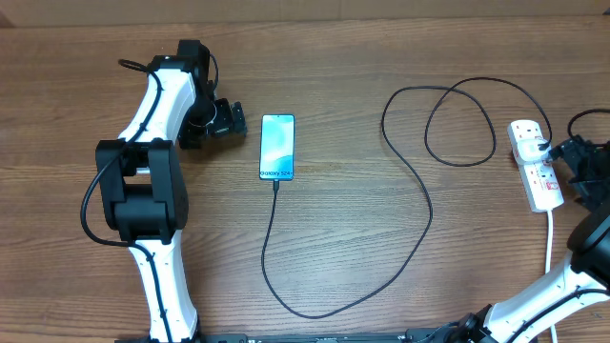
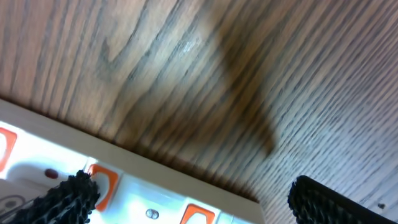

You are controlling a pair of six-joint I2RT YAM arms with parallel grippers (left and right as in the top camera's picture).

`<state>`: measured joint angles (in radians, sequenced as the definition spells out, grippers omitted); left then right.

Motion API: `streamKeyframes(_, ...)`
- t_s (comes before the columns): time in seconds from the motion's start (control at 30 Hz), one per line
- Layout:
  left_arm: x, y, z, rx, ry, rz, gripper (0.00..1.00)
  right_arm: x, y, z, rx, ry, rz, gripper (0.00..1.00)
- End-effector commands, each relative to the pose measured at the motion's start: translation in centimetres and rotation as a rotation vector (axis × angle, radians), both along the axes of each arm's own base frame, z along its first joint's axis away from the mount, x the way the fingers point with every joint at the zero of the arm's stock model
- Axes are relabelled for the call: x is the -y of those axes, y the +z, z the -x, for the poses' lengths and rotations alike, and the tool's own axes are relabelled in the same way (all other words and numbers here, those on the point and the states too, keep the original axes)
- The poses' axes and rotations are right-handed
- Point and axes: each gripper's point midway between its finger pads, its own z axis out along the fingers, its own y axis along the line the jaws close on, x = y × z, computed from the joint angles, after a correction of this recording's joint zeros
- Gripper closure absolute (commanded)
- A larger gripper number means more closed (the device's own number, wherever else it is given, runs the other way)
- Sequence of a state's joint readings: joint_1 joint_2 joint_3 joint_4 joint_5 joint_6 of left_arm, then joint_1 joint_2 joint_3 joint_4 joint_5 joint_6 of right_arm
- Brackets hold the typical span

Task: Plug charger to phone and switch on socket

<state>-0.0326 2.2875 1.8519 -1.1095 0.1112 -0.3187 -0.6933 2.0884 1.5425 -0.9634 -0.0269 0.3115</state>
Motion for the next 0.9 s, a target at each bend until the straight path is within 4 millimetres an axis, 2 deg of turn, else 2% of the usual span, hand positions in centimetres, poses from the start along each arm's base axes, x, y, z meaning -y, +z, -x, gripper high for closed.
streamKeyframes(0.0, 0.2, 0.1, 0.0, 0.003, -0.006, -0.004, 0.00, -1.8, -1.1, -0.2, 0.017, 0.019, -0.060, 0.00)
streamKeyframes(0.2, 0.2, 0.1, 0.0, 0.003, -0.006, -0.004, 0.00, -2.6, -1.4, -0.4, 0.037, 0.026, -0.097, 0.00)
streamKeyframes(0.5, 0.2, 0.1, 0.0, 0.003, -0.006, -0.004, 0.00, -3.4, -1.5, 0.6, -0.002, 0.027, -0.129, 0.00)
streamKeyframes(0.87, 0.2, 0.1, 0.0, 0.003, -0.006, -0.004, 0.00, -3.4, -1.5, 0.6, -0.003, 0.026, -0.129, 0.00)
